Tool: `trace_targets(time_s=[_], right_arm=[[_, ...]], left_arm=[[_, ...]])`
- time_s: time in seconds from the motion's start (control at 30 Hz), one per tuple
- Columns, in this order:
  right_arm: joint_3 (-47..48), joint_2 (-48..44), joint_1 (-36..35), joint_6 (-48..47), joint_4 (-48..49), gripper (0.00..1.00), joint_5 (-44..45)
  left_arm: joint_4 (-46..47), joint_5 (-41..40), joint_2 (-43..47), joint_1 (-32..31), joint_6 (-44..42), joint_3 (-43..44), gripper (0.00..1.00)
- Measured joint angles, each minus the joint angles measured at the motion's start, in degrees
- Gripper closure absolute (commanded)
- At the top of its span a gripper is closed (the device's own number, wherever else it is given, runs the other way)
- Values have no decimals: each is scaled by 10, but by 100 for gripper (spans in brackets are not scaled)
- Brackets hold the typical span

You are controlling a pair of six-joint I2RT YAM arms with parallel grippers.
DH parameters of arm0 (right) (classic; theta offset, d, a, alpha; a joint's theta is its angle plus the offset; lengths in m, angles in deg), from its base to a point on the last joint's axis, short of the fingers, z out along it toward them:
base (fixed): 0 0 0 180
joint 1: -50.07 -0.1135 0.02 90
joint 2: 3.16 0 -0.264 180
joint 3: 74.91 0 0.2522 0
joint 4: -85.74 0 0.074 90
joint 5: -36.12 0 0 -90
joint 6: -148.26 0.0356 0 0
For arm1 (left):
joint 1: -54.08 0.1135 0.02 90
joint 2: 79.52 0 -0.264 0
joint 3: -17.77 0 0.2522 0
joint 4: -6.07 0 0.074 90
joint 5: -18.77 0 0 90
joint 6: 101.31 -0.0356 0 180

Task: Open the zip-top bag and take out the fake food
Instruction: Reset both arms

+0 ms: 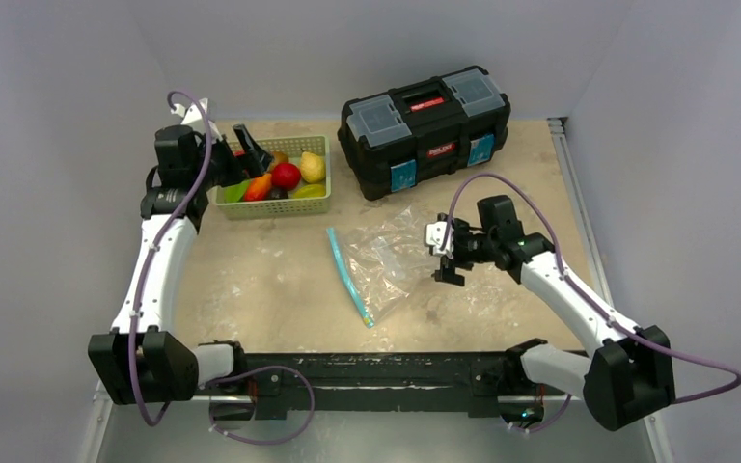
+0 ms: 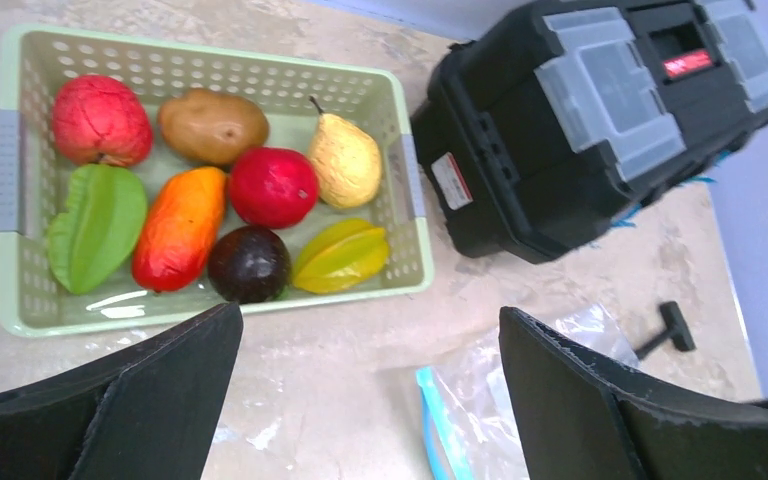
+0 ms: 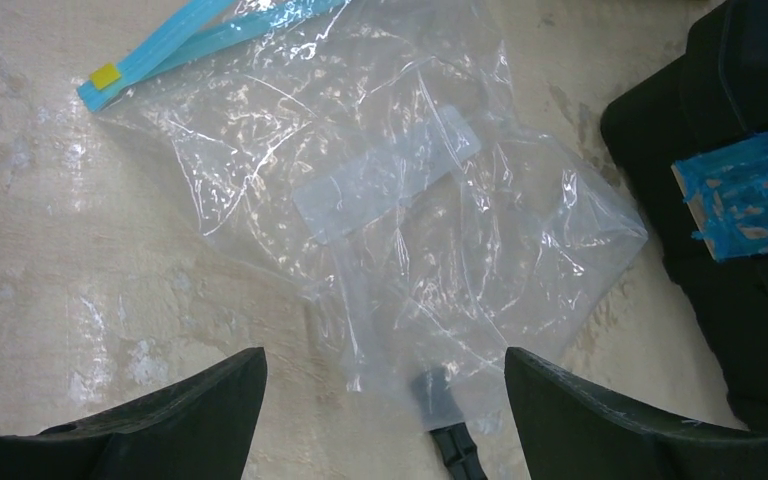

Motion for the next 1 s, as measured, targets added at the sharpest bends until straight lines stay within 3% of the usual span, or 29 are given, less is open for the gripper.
trace_targets(time_s=[0.43,0.57,1.0], right_arm=[[9,-52,77,4,-26,9,-42],[11,-69,88,16,-28,1,-47],[46,-122,103,136,-27,1,-6]], left_arm=[[-32,106,156,0,8,-87,0],[-45,126,207,0,8,-122,0],[-97,144,345,0,-8,-188,0]])
